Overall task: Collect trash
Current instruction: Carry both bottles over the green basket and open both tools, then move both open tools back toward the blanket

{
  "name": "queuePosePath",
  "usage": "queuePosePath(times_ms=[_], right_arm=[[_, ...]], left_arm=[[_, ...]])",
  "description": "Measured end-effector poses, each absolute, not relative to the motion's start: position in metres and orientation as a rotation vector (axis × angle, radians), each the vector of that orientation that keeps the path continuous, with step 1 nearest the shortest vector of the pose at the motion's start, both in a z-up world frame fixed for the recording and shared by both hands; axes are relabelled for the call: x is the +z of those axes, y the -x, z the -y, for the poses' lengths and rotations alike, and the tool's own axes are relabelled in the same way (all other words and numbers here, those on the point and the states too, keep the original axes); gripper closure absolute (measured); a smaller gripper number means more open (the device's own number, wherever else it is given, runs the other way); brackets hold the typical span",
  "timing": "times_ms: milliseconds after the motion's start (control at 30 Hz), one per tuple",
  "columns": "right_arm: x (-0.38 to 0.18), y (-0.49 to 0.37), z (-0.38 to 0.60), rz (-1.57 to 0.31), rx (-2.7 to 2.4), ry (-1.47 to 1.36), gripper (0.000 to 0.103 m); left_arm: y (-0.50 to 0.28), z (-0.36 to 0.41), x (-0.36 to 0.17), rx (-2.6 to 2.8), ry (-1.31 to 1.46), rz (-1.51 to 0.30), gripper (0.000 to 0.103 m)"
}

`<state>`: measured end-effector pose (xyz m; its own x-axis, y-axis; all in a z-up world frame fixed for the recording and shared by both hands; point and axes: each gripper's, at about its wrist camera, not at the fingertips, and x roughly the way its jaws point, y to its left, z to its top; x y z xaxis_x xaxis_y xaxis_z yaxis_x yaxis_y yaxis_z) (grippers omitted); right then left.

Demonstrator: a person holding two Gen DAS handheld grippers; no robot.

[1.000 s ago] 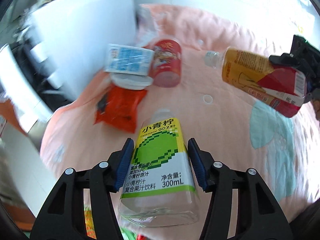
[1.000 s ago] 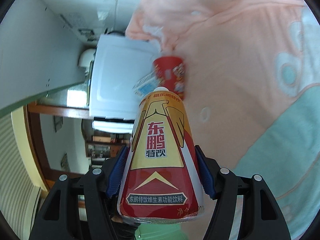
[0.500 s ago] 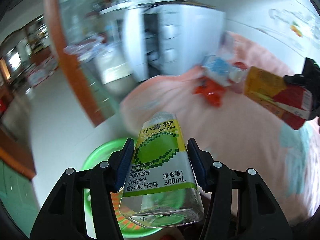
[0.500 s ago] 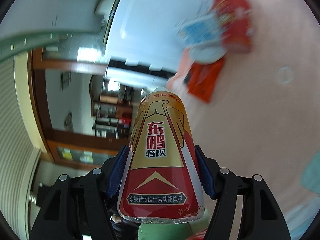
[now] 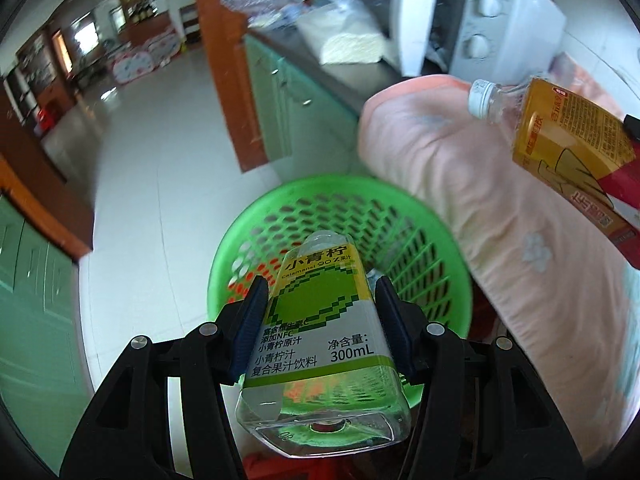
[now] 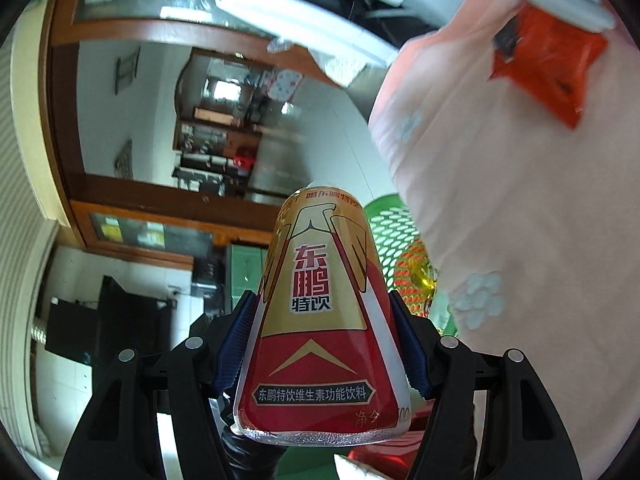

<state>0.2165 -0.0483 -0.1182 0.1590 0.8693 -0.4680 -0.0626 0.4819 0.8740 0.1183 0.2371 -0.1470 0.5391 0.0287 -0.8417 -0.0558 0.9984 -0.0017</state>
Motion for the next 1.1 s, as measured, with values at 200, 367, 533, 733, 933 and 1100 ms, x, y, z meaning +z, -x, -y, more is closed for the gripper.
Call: queuePosePath(times_ms=[200, 367, 533, 733, 933, 1100], right_arm=[[-0.127, -0.22, 0.016, -1.268, 0.801, -0.739, 0.04], [-0.133, -0.224, -0.001, -1.277, 0.805, -0.674, 0.04], [-0.137, -0.226, -0.017, -1.278, 0.803, -0.608, 0.04], [-0.143, -0.228, -0.043, -1.26, 0.782, -0.497, 0.04], [-0.153, -0.228, -0.057, -1.26, 0.781, -0.43, 0.036], [-0.154, -0.225, -0.062, -1.248, 0.801, -0.421, 0.035]], left_arm=[[-0.117, -0.252, -0.159, 0.103, 0.058, -1.019, 0.047], [-0.111, -0.261, -0.16, 0.124, 0.073, -1.022, 0.046], [-0.104, -0.266, -0.155, 0.14, 0.08, -1.011, 0.039], [-0.098, -0.271, -0.149, 0.158, 0.092, -0.993, 0.035], [-0.097, -0.278, -0.146, 0.167, 0.104, -0.989, 0.035], [-0.098, -0.279, -0.145, 0.171, 0.1, -0.987, 0.032]])
